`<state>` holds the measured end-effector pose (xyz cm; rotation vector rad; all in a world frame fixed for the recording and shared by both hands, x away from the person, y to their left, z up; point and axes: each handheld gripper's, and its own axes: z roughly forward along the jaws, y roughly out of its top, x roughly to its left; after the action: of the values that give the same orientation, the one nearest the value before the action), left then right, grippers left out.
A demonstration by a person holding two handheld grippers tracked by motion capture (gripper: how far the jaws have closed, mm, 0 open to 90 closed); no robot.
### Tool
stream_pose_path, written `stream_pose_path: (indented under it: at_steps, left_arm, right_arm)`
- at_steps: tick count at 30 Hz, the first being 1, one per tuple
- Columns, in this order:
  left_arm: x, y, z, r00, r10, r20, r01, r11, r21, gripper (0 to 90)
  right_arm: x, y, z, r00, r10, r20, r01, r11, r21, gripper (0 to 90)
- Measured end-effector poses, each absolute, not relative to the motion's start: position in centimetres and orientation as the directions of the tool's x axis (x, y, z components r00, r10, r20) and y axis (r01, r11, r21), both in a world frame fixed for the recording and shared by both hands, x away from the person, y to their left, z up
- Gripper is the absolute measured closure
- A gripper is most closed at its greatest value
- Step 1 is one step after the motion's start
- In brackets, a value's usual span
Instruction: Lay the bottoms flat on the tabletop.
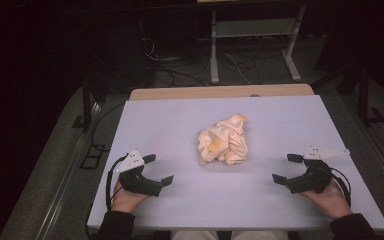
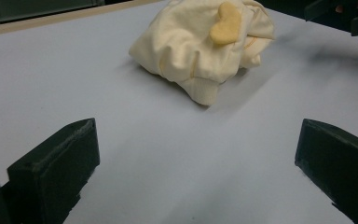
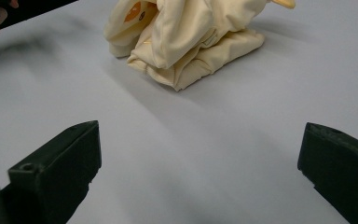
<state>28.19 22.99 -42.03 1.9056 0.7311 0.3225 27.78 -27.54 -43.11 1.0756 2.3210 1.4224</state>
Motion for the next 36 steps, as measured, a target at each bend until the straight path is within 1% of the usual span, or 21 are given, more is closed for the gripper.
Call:
stream_pose_path:
  at_steps: [19,28,33,36]
  left_arm:
    - [27.9,22.4,-42.0,0.793,0.601,-0.097,0.343,-0.310,0.887,0.0]
    - [27.8,22.2,-41.9,0.790,0.604,-0.107,0.358,-0.312,0.880,0.0]
    - [28.1,21.6,-41.7,0.791,0.600,-0.119,0.368,-0.312,0.876,0.0]
    - [28.2,21.0,-41.5,0.802,0.588,-0.109,0.365,-0.338,0.867,0.0]
  right_arm:
    - [27.4,-27.4,-43.0,-0.703,0.690,0.173,0.478,0.279,0.833,0.0]
    - [27.3,-27.2,-42.8,-0.701,0.693,0.165,0.477,0.284,0.832,0.0]
    - [27.3,-27.1,-42.5,-0.705,0.690,0.165,0.475,0.286,0.832,0.0]
    - [27.4,-26.9,-42.1,-0.711,0.686,0.155,0.465,0.292,0.836,0.0]
